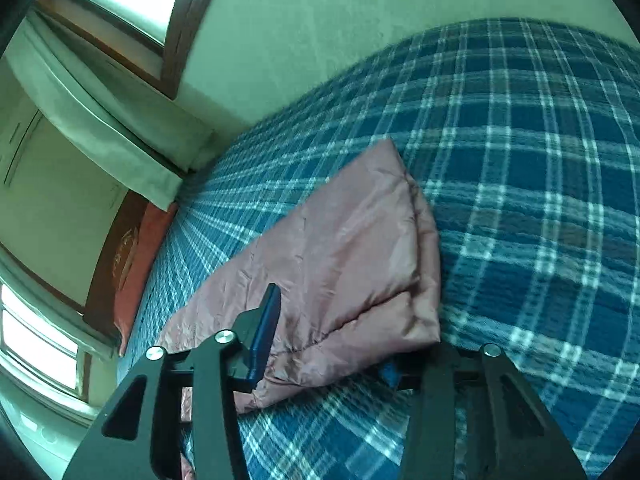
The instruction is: Fold large clothes
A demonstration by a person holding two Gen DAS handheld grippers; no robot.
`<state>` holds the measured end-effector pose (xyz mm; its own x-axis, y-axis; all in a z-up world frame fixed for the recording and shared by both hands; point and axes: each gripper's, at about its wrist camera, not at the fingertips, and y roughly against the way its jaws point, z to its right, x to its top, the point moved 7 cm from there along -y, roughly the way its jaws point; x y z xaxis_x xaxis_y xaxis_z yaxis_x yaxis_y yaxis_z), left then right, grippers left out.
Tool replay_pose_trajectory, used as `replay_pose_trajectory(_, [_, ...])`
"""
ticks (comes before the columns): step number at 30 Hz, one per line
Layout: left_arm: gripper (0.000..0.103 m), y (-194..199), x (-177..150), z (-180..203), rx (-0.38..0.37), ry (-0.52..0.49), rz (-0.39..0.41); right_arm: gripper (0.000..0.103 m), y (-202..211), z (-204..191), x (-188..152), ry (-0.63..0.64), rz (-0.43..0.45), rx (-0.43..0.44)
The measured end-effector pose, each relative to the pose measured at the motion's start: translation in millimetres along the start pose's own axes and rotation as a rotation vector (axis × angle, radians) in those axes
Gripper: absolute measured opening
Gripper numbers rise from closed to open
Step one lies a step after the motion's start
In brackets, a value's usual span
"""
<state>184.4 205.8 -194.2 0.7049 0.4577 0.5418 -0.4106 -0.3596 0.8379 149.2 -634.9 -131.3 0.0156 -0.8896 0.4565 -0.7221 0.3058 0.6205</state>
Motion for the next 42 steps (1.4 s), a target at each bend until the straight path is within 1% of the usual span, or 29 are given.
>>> replay_pose_trajectory(1, [0.101,-1,-2,-1,0.0,0.0,-0.003,0.019,-2,-10,1,0.033,-0.008,0.006])
replay_pose_trajectory(2, [0.101,-2,-2,-2,-0.004,0.002,-0.002,0.017,0,-18,2,0.047,-0.005,0.018])
replay_pose_trajectory(3, [0.101,-2,-1,-2,-0.008,0.001,0.003,0.015,4,-23,0,0.062,0.005,0.025])
replay_pose_trajectory(6, [0.101,-3,-1,-2,-0.005,-0.01,0.01,0.013,19,-69,-8,0.186,0.043,0.061])
replay_pose_trajectory(8, [0.101,-2,-2,-2,-0.006,-0.015,0.015,0.012,28,-115,-26,0.294,0.05,0.105])
replay_pose_trajectory(11, [0.101,-3,-3,-1,-0.005,-0.017,0.018,0.012,30,-179,-58,0.44,0.033,0.162])
replay_pose_trajectory(12, [0.101,-3,-3,-2,-0.006,-0.017,0.018,0.012,30,-206,-77,0.501,0.022,0.187])
replay_pose_trajectory(15, [0.101,-3,-5,-1,-0.007,-0.016,0.013,0.012,26,-256,-121,0.611,-0.016,0.237])
replay_pose_trajectory(16, [0.101,-4,-4,-1,-0.008,-0.017,0.015,0.012,22,-279,-145,0.654,-0.043,0.264])
replay_pose_trajectory(18, [0.101,-5,-3,-1,-0.009,-0.02,0.016,0.012,19,-307,-182,0.708,-0.087,0.306])
replay_pose_trajectory(20, [0.101,-7,-2,-2,-0.014,-0.02,0.017,0.012,24,-319,-214,0.75,-0.127,0.338])
replay_pose_trajectory(22, [0.101,-9,0,-2,-0.021,-0.018,0.021,0.012,18,-338,-252,0.795,-0.177,0.368])
replay_pose_trajectory(24, [0.101,-10,0,-3,-0.028,-0.014,0.023,0.012,12,-354,-287,0.836,-0.222,0.383])
replay_pose_trajectory(27, [0.101,-11,-1,-3,-0.035,-0.012,0.026,0.012,3,-366,-333,0.889,-0.293,0.392])
replay_pose_trajectory(31, [0.101,-10,-2,-3,-0.034,-0.012,0.027,0.012,-16,-372,-378,0.933,-0.39,0.399])
replay_pose_trajectory(36, [0.101,-9,-2,-3,-0.036,-0.01,0.027,0.012,-21,-377,-434,0.998,-0.475,0.4])
replay_pose_trajectory(41, [0.101,-11,-3,-4,-0.037,-0.01,0.029,0.012,-21,-380,-470,1.04,-0.544,0.402])
replay_pose_trajectory(42, [0.101,-11,-3,-4,-0.036,-0.011,0.029,0.016,-22,-382,-477,1.049,-0.554,0.399])
